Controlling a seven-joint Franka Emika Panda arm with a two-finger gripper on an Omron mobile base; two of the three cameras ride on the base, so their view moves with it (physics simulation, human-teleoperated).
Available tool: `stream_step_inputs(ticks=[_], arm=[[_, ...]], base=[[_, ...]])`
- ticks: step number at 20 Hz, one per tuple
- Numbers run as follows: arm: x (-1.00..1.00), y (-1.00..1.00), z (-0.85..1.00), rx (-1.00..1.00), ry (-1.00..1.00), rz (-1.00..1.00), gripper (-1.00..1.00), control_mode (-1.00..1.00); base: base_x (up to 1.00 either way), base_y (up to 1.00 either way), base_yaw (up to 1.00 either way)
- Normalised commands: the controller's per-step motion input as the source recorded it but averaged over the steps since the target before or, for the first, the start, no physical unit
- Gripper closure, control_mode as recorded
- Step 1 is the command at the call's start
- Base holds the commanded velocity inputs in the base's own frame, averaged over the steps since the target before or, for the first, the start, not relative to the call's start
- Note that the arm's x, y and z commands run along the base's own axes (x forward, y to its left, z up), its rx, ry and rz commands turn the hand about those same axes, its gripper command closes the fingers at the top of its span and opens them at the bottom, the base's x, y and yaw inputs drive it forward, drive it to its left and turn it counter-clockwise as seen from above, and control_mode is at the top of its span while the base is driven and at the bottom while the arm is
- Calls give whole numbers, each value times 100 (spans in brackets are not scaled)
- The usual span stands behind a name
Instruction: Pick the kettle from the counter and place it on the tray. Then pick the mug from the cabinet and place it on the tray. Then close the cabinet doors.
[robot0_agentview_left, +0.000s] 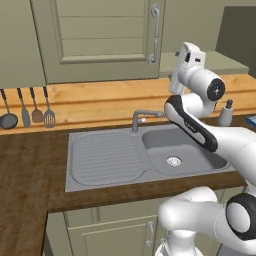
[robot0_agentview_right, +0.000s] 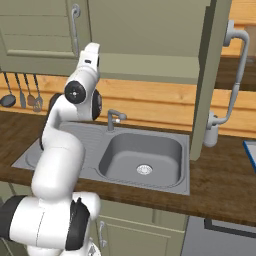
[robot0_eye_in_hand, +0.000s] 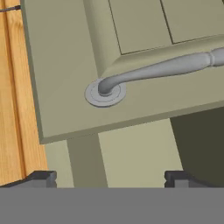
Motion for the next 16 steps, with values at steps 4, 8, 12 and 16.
stream_step_inputs(ticks=[4, 8, 12, 16], arm=[[-38, 0, 15, -1, 11, 0, -100, -100], [-39, 0, 8, -4, 14, 0, -100, -100], [-45, 0, 1, -8, 4, 0, -100, -100], [-41, 0, 0, -13, 2, 0, -100, -100]], base=[[0, 0, 0], [0, 0, 0], [0, 0, 0], [0, 0, 0]])
